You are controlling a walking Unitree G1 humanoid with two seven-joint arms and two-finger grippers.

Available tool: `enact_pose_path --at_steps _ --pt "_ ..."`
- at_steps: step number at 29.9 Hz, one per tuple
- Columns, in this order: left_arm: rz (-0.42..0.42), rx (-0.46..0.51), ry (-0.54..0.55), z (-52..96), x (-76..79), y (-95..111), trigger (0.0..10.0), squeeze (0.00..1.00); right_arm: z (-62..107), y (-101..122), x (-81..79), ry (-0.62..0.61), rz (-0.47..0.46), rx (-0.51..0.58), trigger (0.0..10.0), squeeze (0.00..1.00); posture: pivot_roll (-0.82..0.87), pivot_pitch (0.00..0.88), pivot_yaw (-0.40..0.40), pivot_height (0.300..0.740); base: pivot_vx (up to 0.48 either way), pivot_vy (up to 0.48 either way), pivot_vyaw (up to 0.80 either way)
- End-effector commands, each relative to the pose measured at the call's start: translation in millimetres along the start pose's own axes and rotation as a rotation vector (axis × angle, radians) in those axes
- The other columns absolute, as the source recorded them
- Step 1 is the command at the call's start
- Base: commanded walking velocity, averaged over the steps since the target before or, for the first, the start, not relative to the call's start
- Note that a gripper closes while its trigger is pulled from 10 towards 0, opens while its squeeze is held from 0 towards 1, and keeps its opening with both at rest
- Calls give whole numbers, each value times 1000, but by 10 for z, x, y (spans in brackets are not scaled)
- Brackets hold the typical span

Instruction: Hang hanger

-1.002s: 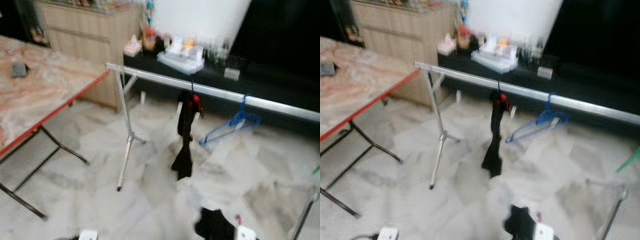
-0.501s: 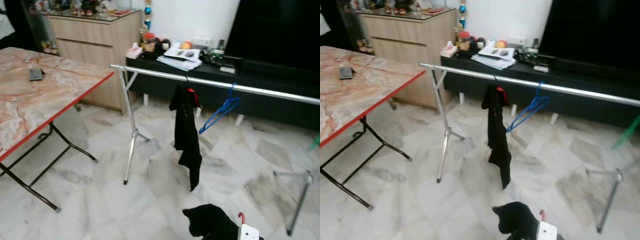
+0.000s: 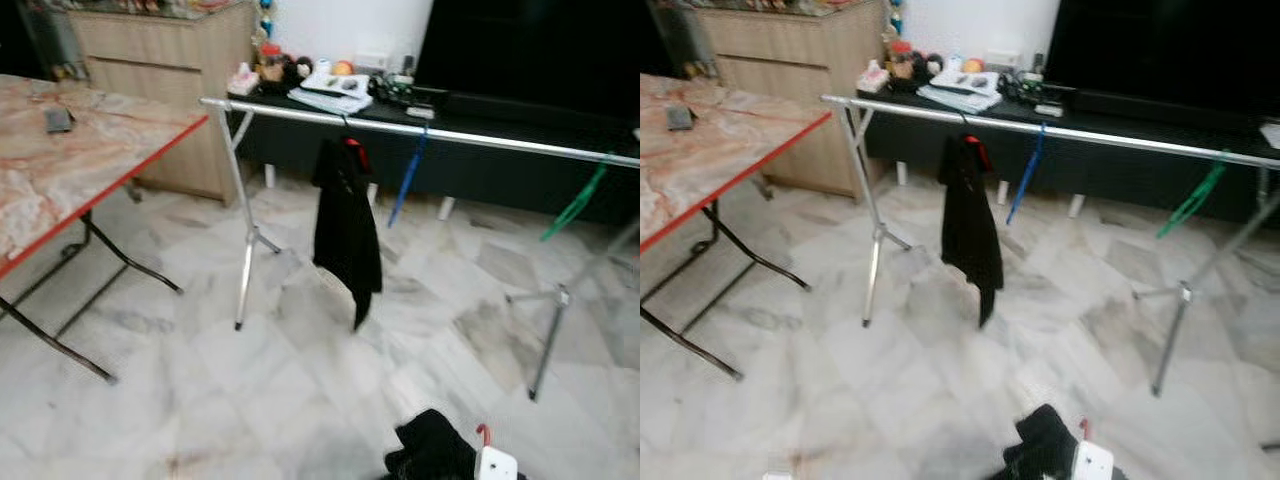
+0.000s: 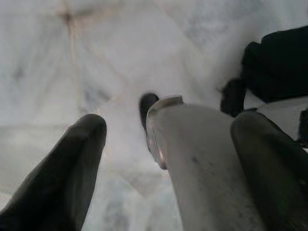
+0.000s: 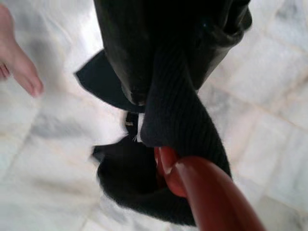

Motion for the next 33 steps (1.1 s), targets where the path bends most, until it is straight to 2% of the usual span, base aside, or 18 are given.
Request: enact_pose_path --at_steps 1,7,19,23,25,27,29,30,31,32,33 --pt "-1 -48 2 22 -3 -141 10000 0 -1 -1 4 -6 -14 -3 10000 0 57 84 -69 740 -360 0 0" --pt "-3 -45 1 24 -15 -132 10000 0 -4 13 7 -11 -19 -1 10000 0 58 85 -68 740 -329 0 0" --pt "-3 -43 -1 19 11 -134 10000 0 -20 109 -18 -9 -22 26 10000 0 62 83 -74 740 0 0 0" --pt "0 -38 -4 6 72 -135 10000 0 -31 176 -46 -4 -17 45 10000 0 64 83 -74 740 0 0 0" --pt "-4 -20 -13 -16 154 -92 10000 0 -46 314 -103 21 61 87 10000 0 65 83 -76 740 0 0 0" --pt "-17 5 -19 -33 186 -19 10000 0 -58 420 -166 49 189 109 10000 0 61 82 -77 740 0 0 0" --pt "-88 7 -20 -41 191 19 10000 0 -62 542 -232 84 221 152 10000 0 56 82 -78 740 0 0 0" --pt "-82 15 -26 -44 198 39 10000 0 -64 611 -266 104 248 170 10000 0 60 84 -73 740 0 0 0" --pt "-120 34 -30 -47 183 103 10000 0 -65 763 -324 132 337 210 10000 0 49 82 -63 740 0 0 0" --pt "-148 42 -31 -47 174 130 10000 0 -64 817 -342 139 371 225 10000 0 47 80 -63 740 0 0 0" --pt "-193 66 -23 -35 70 222 10000 0 -58 941 -366 152 384 261 10000 0 51 79 -65 740 0 0 0"
Point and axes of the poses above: a point about 5 cm out from each wrist's last joint towards the gripper, its own z axis pointing back from the gripper into the wrist, its own y axis along the axis of the wrist's last joint, x = y × z, the point moved 3 cm from there along -z, pointing out of the wrist towards the gripper, and after that the axes turned 9 degrees about z, right-handed, at the moved point
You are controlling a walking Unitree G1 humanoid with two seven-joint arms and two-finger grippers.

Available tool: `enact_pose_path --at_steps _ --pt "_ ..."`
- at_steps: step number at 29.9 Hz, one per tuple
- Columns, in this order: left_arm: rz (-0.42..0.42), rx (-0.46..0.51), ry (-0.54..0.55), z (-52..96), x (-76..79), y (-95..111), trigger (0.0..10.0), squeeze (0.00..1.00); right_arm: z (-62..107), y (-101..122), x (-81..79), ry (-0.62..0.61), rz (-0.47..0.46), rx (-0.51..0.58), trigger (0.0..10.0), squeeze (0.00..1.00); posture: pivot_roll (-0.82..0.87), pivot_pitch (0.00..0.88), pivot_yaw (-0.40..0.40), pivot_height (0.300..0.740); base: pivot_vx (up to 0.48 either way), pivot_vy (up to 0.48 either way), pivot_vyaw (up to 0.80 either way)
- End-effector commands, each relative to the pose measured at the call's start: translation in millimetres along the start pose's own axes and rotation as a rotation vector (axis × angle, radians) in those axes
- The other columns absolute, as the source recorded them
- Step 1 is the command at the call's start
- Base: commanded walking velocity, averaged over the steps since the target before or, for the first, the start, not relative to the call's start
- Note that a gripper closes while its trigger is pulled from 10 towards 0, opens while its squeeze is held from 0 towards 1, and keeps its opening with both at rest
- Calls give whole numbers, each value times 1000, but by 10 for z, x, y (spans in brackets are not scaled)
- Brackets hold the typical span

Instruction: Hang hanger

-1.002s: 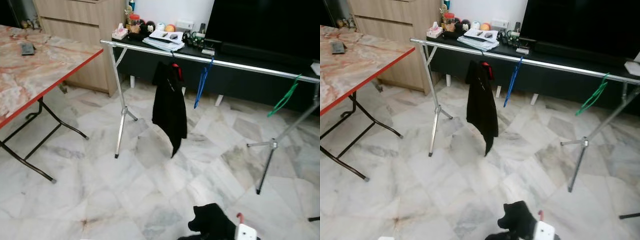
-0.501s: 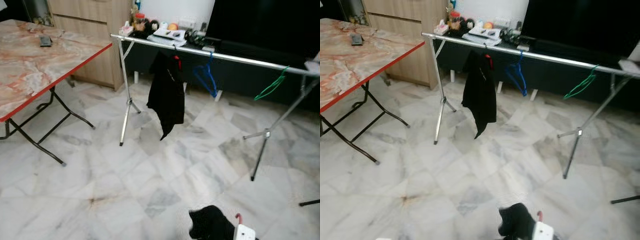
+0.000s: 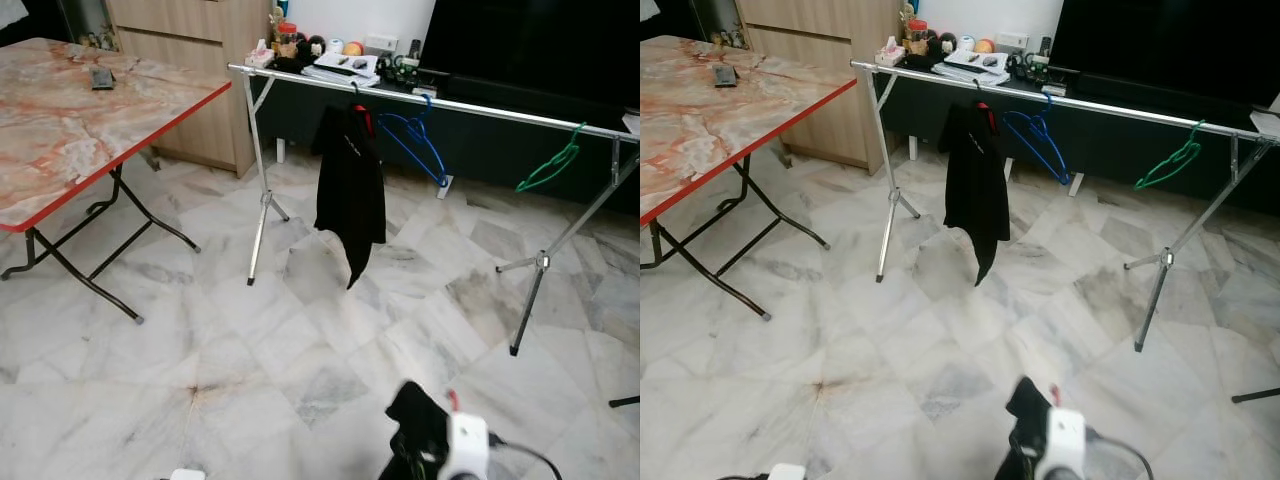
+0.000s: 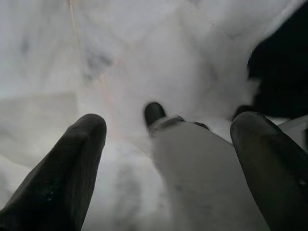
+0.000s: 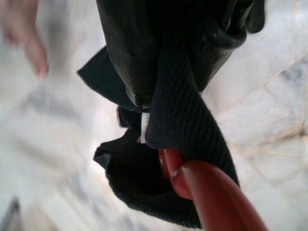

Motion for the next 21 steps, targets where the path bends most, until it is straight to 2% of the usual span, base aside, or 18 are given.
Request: enact_pose_path --at_steps 1,2,3,5,7,8,10,11,12,14,15,16,17,19,20,21 --pt "-58 6 18 23 -141 36 10000 0 -21 214 92 -6 34 77 10000 0 56 80 -67 740 0 0 0" --pt "-52 34 11 41 -231 103 10000 0 -41 377 117 16 41 118 10000 0 77 87 -77 740 0 0 0" --pt "-60 125 -2 53 -263 305 10000 0 -50 471 103 41 64 142 10000 0 80 85 -83 740 0 0 0" --pt "-89 270 -22 123 -252 644 10000 0 -63 575 61 84 126 157 10000 0 78 83 -86 740 0 0 0" --pt "-100 341 -6 141 -275 828 10000 0 -64 754 -54 178 245 209 10000 0 77 83 -89 740 0 0 0" --pt "-100 341 -6 141 -275 828 10000 0 -64 754 -54 178 245 209 10000 0 77 83 -89 740 0 0 0" --pt "-109 401 -13 165 -217 1012 10000 0 -62 846 -116 235 283 225 10000 0 77 82 -94 740 0 0 0" --pt "-109 401 -13 165 -217 1012 10000 0 -62 846 -116 235 283 225 10000 0 77 82 -94 740 0 0 0" --pt "-157 491 -61 255 -60 1246 10000 0 -53 911 -169 299 364 230 10000 0 74 77 -98 740 0 0 0" --pt "-203 544 -106 327 56 1371 10000 0 -41 934 -204 351 431 230 10000 0 75 73 -98 740 0 0 0" --pt "-226 556 -126 386 107 1415 10000 0 -33 940 -213 375 468 231 10000 0 75 73 -98 740 0 0 0" --pt "-279 565 -161 453 169 1465 10000 0 -18 948 -222 418 513 229 10000 0 75 67 -99 740 0 0 0" --pt "-349 552 -204 459 217 1462 10000 0 5 955 -228 477 582 222 10000 0 75 67 -99 740 0 0 0" --pt "-472 477 -227 258 173 1315 10000 0 42 978 -190 542 731 209 10000 0 75 56 -102 740 0 0 0" --pt "-472 477 -227 258 173 1315 10000 0 42 978 -190 542 731 209 10000 0 75 56 -102 740 0 0 0" --pt "-512 450 -233 218 155 1279 10000 0 59 1009 -165 565 759 210 10000 0 74 52 -103 740 0 0 0"
Point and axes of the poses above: a point about 5 cm out from each wrist's last joint towards the gripper, its own z axis pointing back from the gripper into the wrist, its own y axis along the axis of the wrist's last joint, x = y × z, the point moved 3 cm from there along -z, pointing out of the wrist towards the gripper, and after that the axes turned 9 degrees about z, right-handed, at the moved point
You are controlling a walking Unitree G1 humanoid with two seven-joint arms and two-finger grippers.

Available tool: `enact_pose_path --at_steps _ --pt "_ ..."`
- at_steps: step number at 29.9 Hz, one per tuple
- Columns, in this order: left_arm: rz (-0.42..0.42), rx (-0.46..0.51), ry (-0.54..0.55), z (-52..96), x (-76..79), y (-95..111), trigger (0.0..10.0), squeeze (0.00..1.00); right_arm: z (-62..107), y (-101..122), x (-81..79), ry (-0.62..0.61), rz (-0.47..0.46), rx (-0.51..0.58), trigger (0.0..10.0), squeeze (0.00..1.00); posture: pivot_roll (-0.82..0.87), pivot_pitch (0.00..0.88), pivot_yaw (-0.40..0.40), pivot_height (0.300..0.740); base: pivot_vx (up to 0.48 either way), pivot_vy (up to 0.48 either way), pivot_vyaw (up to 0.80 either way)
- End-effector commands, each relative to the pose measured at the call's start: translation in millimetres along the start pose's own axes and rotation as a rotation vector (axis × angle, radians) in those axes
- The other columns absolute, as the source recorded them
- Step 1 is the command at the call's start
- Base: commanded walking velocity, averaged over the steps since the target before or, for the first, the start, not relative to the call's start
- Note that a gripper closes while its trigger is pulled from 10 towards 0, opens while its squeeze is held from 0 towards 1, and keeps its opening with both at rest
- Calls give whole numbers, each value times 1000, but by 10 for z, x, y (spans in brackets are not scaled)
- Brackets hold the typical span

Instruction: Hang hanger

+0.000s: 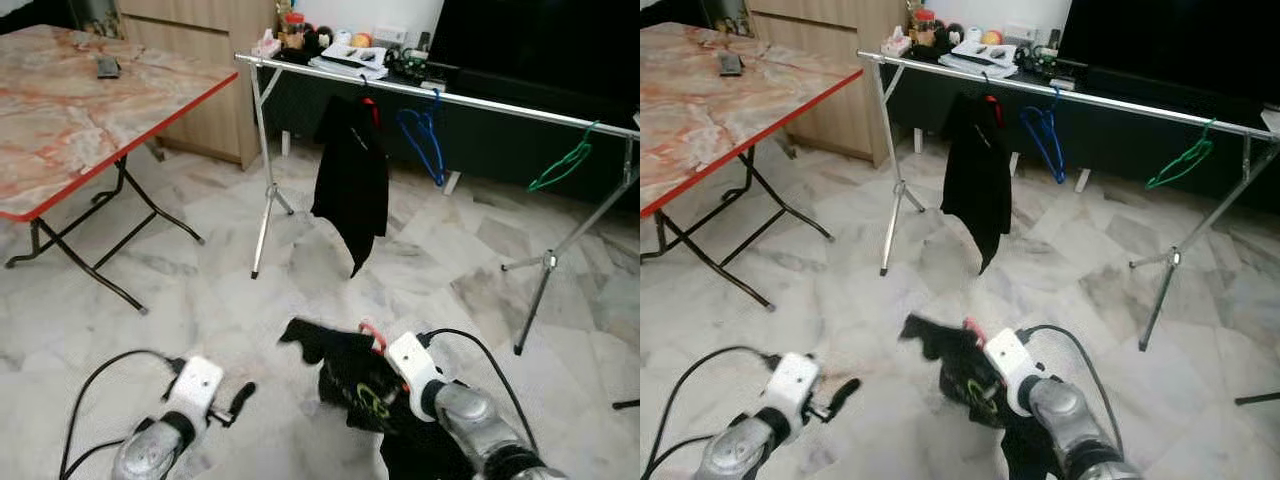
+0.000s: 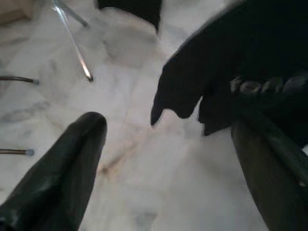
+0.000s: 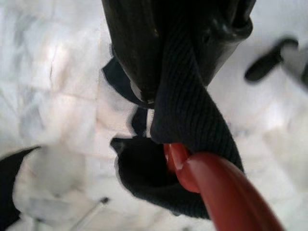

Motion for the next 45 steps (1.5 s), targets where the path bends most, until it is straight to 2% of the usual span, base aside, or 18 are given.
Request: enact_pose_path --at_steps 1,4,6,9,12,22,27,31,32,33,34,35,41,45 --pt "-53 -73 -68 25 82 -184 10000 0 71 85 115 35 69 24 10000 0 72 44 -107 740 0 0 0" --pt "-91 -132 -100 47 44 -255 10000 0 124 155 148 105 112 53 10000 0 72 41 -110 740 0 0 0" --pt "-90 -163 -108 47 17 -274 10000 0 178 243 162 190 174 85 10000 0 77 32 -118 740 0 0 0" --pt "-91 -180 -119 18 23 -317 10000 0 218 348 201 231 216 122 10000 0 79 30 -121 740 0 0 0" --pt "-27 -162 -85 -36 22 -318 10000 0 263 506 231 283 262 180 10000 0 74 24 -126 740 0 0 0" --pt "-11 -133 -1 -140 -46 -222 10000 0 400 770 260 376 371 282 10000 0 58 52 -138 740 0 0 0" --pt "17 -97 57 -166 -122 -147 10000 0 453 804 256 401 400 296 10000 0 52 66 -139 740 0 0 0" --pt "20 -91 45 -188 -102 -123 10000 0 478 825 267 402 399 308 10000 0 48 72 -141 740 0 0 0" --pt "16 -93 37 -198 -86 -118 9765 0 483 832 278 396 398 309 10000 0 49 73 -142 740 0 0 0" --pt "20 -89 36 -203 -81 -111 2078 0 487 835 284 392 398 309 10000 0 48 76 -142 740 0 0 0" --pt "23 -85 36 -206 -79 -106 2078 0 491 838 287 391 398 309 10000 0 48 76 -142 740 0 0 0" --pt "31 -78 33 -213 -72 -92 0 0 496 839 294 387 399 308 10000 0 49 77 -143 740 0 0 0" --pt "14 -91 -11 -234 16 -102 0 0 480 825 314 359 381 299 10000 0 52 80 -144 740 0 0 0" --pt "23 -82 -9 -244 16 -83 0 0 477 842 306 355 375 307 10000 0 50 79 -143 740 0 0 0"
Point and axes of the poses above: a point about 5 cm out from each wrist's last joint towards the gripper, its own z axis pointing back from the gripper into the wrist, its own y axis along the axis of the wrist's last joint, x = y × z, the point moved 3 cm from there along -z, pointing out of the wrist towards the gripper, and after that the axes turned 9 degrees about z, right-handed, at the moved point
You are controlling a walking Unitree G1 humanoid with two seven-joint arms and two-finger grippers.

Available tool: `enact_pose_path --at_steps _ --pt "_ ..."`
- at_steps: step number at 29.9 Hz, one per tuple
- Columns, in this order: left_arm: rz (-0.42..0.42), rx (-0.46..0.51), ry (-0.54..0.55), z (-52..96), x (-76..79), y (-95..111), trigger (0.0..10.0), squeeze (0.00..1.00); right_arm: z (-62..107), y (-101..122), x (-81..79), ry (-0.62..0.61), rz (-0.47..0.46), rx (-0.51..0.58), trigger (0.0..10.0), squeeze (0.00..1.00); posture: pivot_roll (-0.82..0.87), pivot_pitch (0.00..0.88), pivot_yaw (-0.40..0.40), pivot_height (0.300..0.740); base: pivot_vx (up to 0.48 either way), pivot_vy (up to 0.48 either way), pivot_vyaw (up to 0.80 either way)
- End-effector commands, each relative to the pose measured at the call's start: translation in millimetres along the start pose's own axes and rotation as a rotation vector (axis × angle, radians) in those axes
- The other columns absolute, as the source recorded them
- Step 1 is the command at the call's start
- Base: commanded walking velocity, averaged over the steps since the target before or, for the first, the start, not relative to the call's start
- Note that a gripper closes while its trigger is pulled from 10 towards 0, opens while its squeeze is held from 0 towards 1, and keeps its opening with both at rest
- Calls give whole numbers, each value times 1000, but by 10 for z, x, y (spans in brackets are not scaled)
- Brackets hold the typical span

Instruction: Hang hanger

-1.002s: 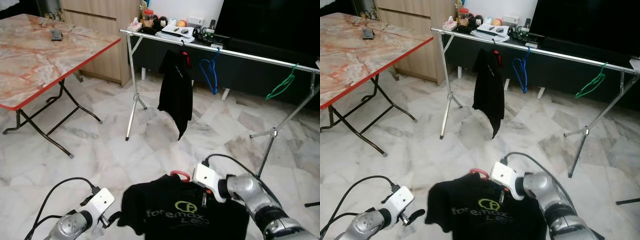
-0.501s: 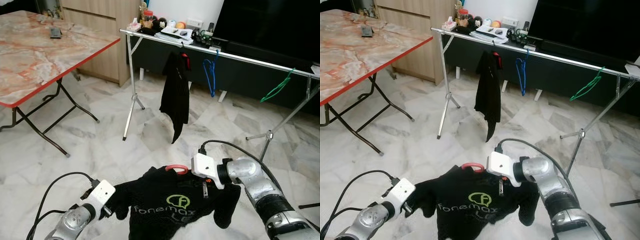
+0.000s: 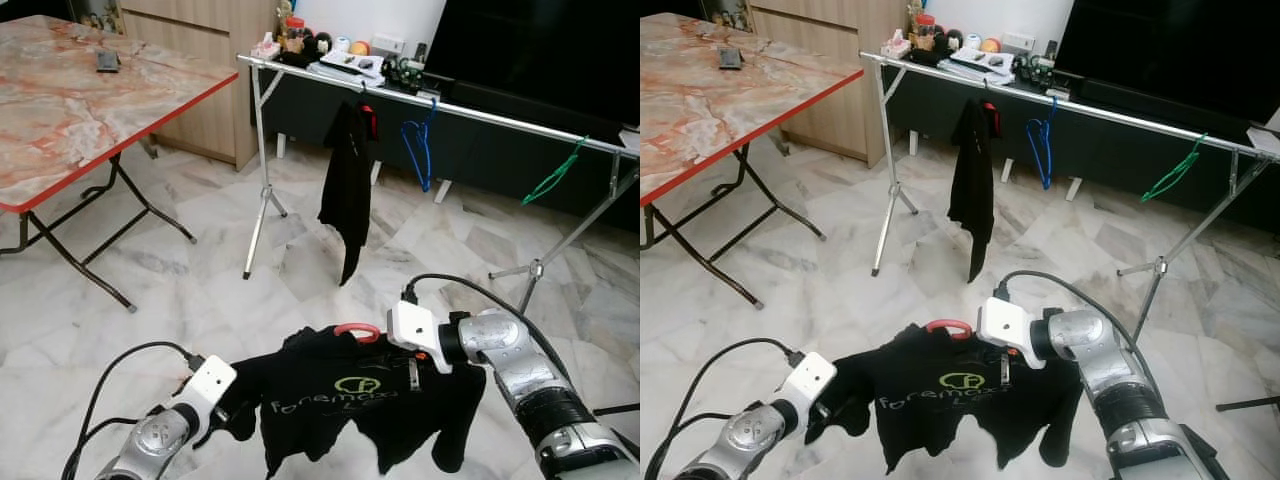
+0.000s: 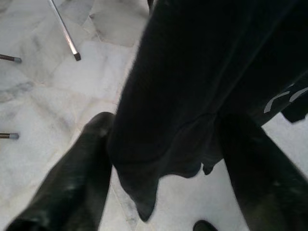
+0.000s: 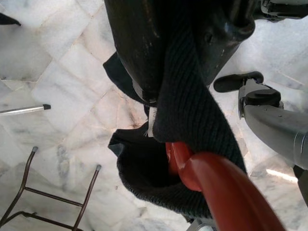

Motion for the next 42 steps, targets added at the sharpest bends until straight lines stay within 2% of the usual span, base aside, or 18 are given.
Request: enact_pose_path --at_steps 1,13,42 --pt "-6 2 -23 -22 52 16 0 0 43 31 28 -20 13 11 10000 0 50 79 -143 740 0 0 0" --pt "-6 35 -19 -48 3 132 0 0 27 31 17 -30 5 15 10000 0 52 80 -140 740 0 0 0" --pt "-12 20 -36 -38 -3 116 0 0 8 28 19 -43 -2 11 10000 0 55 83 -144 740 0 0 0"
Point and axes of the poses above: a point about 5 cm out from each wrist's last joint towards the gripper, its own z axis pointing back from the gripper into the wrist, its own y axis along the axis of the wrist's last joint, x = y × z, the point moved 3 cm from there along -z, pointing out of the wrist towards the gripper, and after that the axes turned 9 degrees about z, right-handed, at the moved point
